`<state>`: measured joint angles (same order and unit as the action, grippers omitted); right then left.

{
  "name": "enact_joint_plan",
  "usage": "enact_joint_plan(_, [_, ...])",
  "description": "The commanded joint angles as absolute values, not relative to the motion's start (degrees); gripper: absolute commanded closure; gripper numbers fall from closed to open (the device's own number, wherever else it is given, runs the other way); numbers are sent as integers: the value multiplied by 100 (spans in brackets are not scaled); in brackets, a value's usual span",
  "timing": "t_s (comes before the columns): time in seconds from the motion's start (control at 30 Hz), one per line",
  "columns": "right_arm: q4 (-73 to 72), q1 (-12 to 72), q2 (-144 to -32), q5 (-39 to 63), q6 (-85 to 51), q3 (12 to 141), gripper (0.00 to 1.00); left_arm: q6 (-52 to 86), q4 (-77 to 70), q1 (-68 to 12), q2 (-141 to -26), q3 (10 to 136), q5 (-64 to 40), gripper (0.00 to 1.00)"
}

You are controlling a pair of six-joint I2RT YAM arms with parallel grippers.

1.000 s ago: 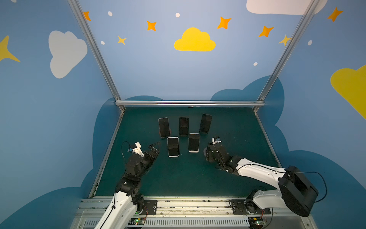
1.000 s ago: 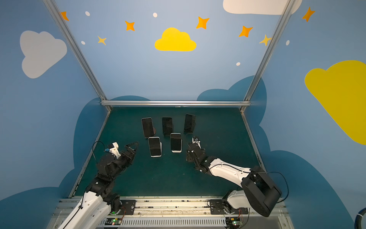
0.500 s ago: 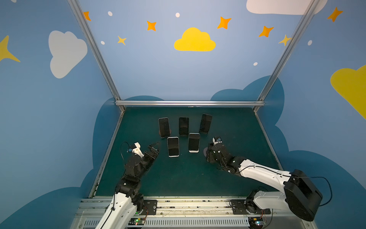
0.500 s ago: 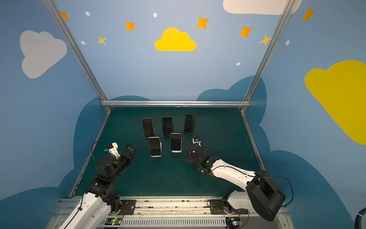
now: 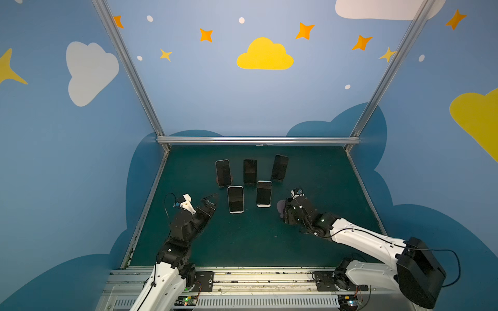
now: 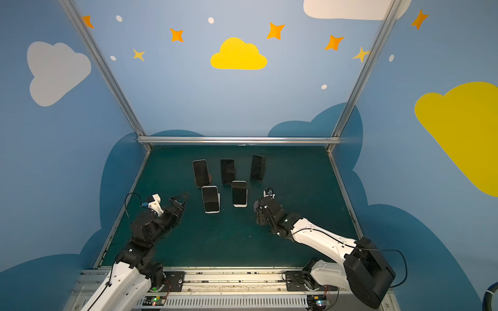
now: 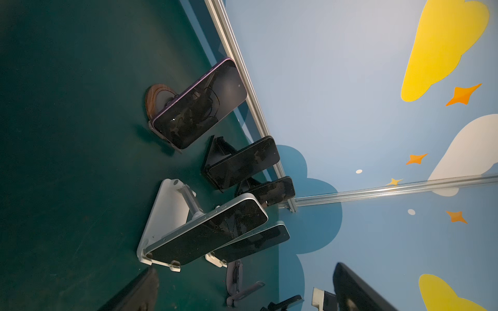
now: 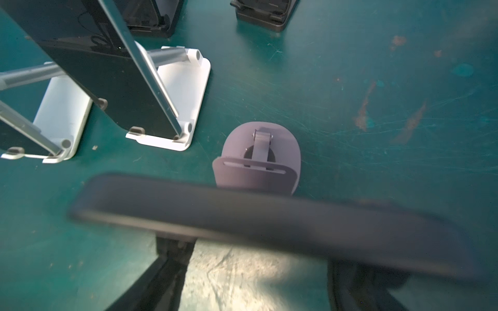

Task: Remove the phone from the phone stand
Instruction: Remove the phone from the phone stand, then place the phone to the middle-right of the table.

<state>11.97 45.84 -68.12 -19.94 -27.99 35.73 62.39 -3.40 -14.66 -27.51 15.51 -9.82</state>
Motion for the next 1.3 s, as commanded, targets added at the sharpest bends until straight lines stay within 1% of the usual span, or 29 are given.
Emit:
enact_joint_plan(0.0, [1393, 4571, -6419, -2130, -2738, 3805, 26, 6214, -274, -1475, -2634, 1693, -1027, 0])
enact_joint_plan(0.2, [1508, 4483, -6029, -2386, -2693, 3484, 25, 6196, -204, -1476, -2523, 1705, -1038, 0])
enact_joint_plan(0.37, [1497, 4154, -5581, -2132, -2619, 3175, 25, 6188, -319, -1479, -2581, 1770, -1104, 0])
enact_joint_plan(0.57, [1797, 3440, -5238, -1601, -2516, 3101, 26, 6099, -167, -1477, -2733, 2038, -1409, 0])
enact_joint_plan(0.73, [2051, 2908, -5711, -961, -2515, 3332, 25, 6083, -36, -1481, -2648, 2111, -1472, 0])
enact_joint_plan(0.9, [2270, 2636, -6385, -705, -2468, 3711, 25, 6108, 93, -1477, -2465, 2103, -1433, 0])
enact_joint_plan(1.03, [2420, 2446, -6666, -369, -2483, 3986, 25, 6161, 90, -1477, -2413, 2088, -1453, 0])
enact_joint_plan(1.17, [3189, 2339, -7074, -51, -2425, 4554, 25, 6138, 83, -1477, -2428, 2142, -1554, 0])
enact_joint_plan(1.27, [3884, 2259, -7388, -9, -2360, 4978, 25, 6061, 164, -1485, -2418, 2189, -1532, 0])
